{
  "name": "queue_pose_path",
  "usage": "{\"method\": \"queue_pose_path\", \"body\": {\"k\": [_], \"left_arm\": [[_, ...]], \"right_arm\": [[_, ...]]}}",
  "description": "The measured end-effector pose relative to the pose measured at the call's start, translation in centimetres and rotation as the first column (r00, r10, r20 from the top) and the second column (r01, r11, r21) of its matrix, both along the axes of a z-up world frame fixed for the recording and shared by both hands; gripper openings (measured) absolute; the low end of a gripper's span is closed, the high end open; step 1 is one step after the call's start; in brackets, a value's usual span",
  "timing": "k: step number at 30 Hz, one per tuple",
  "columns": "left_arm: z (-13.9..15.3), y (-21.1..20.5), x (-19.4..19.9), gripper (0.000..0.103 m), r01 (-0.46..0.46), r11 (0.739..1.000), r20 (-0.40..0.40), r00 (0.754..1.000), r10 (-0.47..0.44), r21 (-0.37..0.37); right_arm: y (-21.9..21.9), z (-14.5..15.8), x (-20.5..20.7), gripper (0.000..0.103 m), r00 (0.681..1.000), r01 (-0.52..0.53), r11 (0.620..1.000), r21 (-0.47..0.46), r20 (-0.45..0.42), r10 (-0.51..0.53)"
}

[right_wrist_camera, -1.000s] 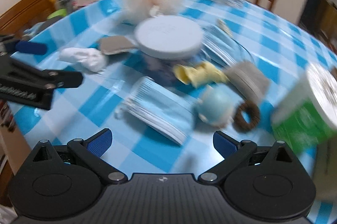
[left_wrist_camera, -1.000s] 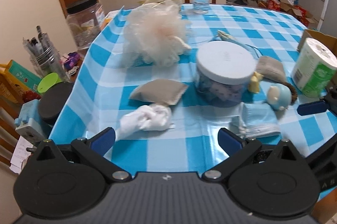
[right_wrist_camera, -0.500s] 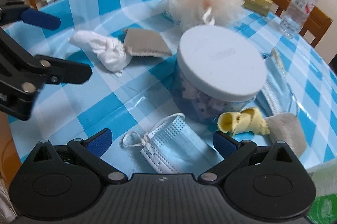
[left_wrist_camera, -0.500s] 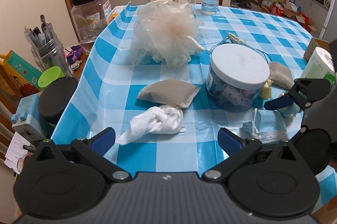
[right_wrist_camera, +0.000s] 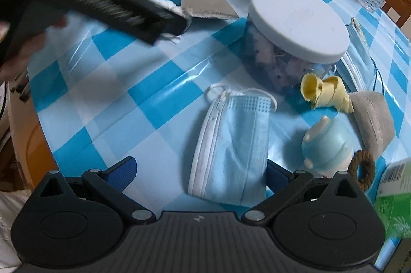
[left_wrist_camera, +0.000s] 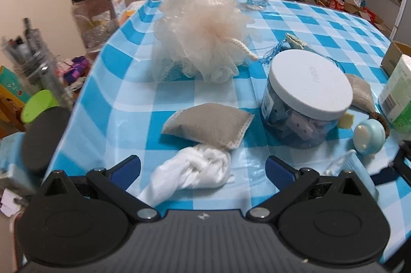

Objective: Organize soft objects
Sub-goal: 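Reach the right tool to the blue face mask while the left tool reaches the white knotted cloth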

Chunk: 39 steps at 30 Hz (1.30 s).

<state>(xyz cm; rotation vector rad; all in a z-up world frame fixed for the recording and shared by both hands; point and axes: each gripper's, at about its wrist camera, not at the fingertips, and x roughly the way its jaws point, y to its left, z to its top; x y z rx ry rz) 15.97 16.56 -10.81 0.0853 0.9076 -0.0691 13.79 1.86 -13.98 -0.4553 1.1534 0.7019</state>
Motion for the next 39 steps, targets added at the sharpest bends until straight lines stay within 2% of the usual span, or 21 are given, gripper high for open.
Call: {"method": "queue_pose_path", "body": {"k": [2, 5, 9, 11, 17, 20, 27, 30, 31, 34, 36, 39], "left_arm": [[-0.7, -0.4, 0.8, 0.102, 0.007, 1.000, -0.011, 1.000, -0.007, -0.004], [-1.6, -0.8, 1.5, 0.102, 0.030, 0.999, -0.076, 0.997, -0.032, -0.031], [-1.7, -0.8, 0.6, 0.102, 0.049, 0.989, -0.148, 0.987, -0.070, -0.139], [-1.6, -1.0, 0.1, 0.102, 0.067, 0.983, -0.162, 0.982, -0.094, -0.169], [-1.3, -1.8, -0.2, 0.099, 0.077, 0.997, -0.074, 0.994, -0.079, -0.017], [-1.5, -1.7, 0.0, 0.092, 0.094, 0.996, -0.071, 0.993, -0.094, -0.010], [-2.3, -1.1, 0.4, 0.087, 0.106, 0.994, -0.089, 0.990, -0.108, -0.027], [-2.4, -1.1, 0.5, 0.082, 0.117, 0.992, -0.083, 0.989, -0.120, -0.038], [-2.3, -1.0, 0.5, 0.080, 0.118, 0.992, -0.080, 0.989, -0.121, -0.041], [-2.2, -1.0, 0.5, 0.073, 0.122, 0.992, -0.077, 0.989, -0.125, -0.035], [-2.1, -1.0, 0.5, 0.062, 0.116, 0.993, -0.076, 0.990, -0.118, -0.037], [-2.0, -0.9, 0.6, 0.057, 0.126, 0.992, -0.077, 0.989, -0.128, -0.033]], "right_arm": [[0.0, 0.0, -0.4, 0.103, 1.000, 0.007, 1.000, 0.000, 0.011, -0.007], [-0.3, 0.1, -0.6, 0.103, 1.000, 0.023, 1.000, 0.008, 0.016, -0.023], [-0.8, 0.1, -0.6, 0.103, 0.999, 0.039, 0.999, 0.020, 0.019, -0.039], [-0.9, 0.0, -0.6, 0.103, 0.999, 0.036, 0.999, 0.021, 0.025, -0.036], [-1.0, -0.1, -1.1, 0.103, 0.998, 0.039, 0.999, 0.026, 0.047, -0.040], [-1.0, 0.0, -1.1, 0.103, 0.997, 0.060, 0.998, 0.031, 0.055, -0.062], [-1.2, 0.1, 0.1, 0.103, 0.985, 0.130, 0.991, 0.037, 0.105, -0.133], [-1.0, 0.4, 0.4, 0.097, 0.982, 0.139, 0.990, 0.035, 0.125, -0.143], [-1.0, 0.4, 0.5, 0.093, 0.981, 0.141, 0.989, 0.035, 0.130, -0.144], [-1.0, 0.6, 0.6, 0.087, 0.980, 0.153, 0.988, 0.037, 0.125, -0.157], [-0.9, 0.6, 0.5, 0.082, 0.979, 0.162, 0.986, 0.042, 0.121, -0.166], [-0.8, 0.7, 0.5, 0.071, 0.978, 0.173, 0.984, 0.046, 0.109, -0.177]]}}
